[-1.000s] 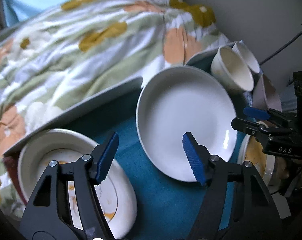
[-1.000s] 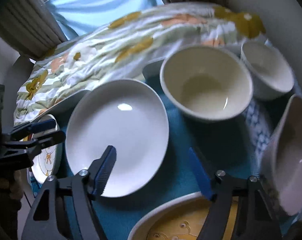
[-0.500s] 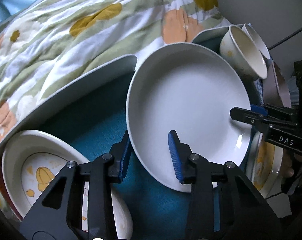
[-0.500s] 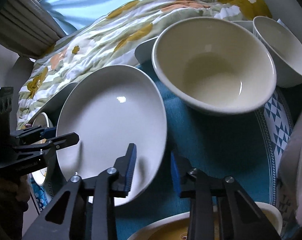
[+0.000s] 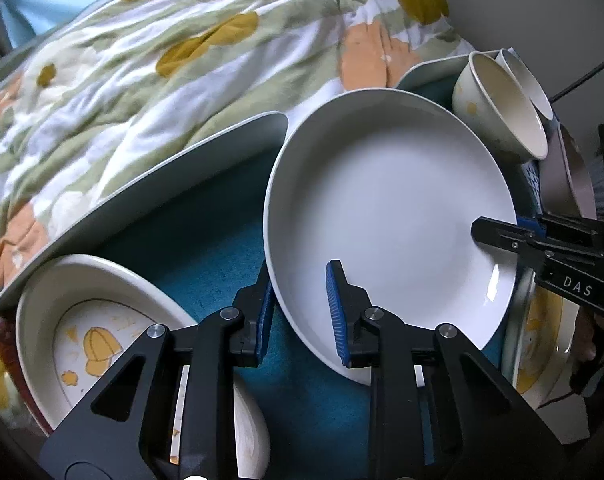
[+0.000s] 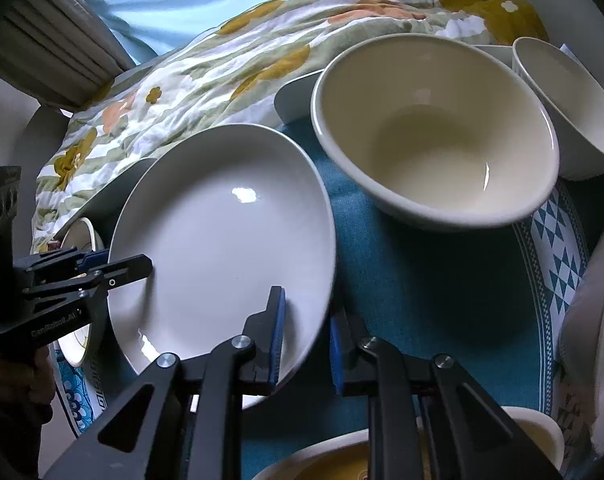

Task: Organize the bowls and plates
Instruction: 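Lift the white plate with both grippers and carry it over the yellow bear plate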

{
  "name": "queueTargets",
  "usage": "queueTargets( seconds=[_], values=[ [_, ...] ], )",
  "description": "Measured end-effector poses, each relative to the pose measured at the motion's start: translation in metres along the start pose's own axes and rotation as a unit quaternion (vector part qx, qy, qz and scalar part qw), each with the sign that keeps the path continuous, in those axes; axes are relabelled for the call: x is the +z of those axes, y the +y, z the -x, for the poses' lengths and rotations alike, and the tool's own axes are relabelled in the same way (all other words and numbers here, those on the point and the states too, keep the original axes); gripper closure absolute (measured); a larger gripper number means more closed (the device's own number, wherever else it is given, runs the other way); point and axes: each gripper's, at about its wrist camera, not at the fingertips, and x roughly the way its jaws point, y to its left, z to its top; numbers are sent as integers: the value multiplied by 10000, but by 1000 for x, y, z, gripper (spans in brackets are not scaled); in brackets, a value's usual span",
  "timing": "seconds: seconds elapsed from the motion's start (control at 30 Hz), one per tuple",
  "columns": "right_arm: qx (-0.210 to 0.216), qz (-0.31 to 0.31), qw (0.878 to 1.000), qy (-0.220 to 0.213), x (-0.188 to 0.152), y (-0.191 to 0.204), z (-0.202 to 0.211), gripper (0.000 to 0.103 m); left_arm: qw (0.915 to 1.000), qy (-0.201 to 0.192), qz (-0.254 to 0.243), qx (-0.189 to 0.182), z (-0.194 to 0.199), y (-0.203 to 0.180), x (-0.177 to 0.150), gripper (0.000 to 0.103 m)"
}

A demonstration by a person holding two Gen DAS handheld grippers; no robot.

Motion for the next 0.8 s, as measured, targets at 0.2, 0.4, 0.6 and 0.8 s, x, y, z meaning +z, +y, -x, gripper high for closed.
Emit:
queueTargets(
  seconds=[0.2,0.4,0.6,0.8],
  values=[
    [29,27,9999,-116,1,5,5,85,9998,-161,-92,114,13,-3,-1,81],
    [21,181,9995,-258,-3,10,16,85,9993,-328,-56,147,25,-2,-4,81],
    [15,315,9985,-453,-6,16,40,85,9981,-576,-16,197,53,-10,-7,81],
    [146,523,9959,-720,-12,17,84,85,9948,-961,48,337,99,-37,-19,81]
  ],
)
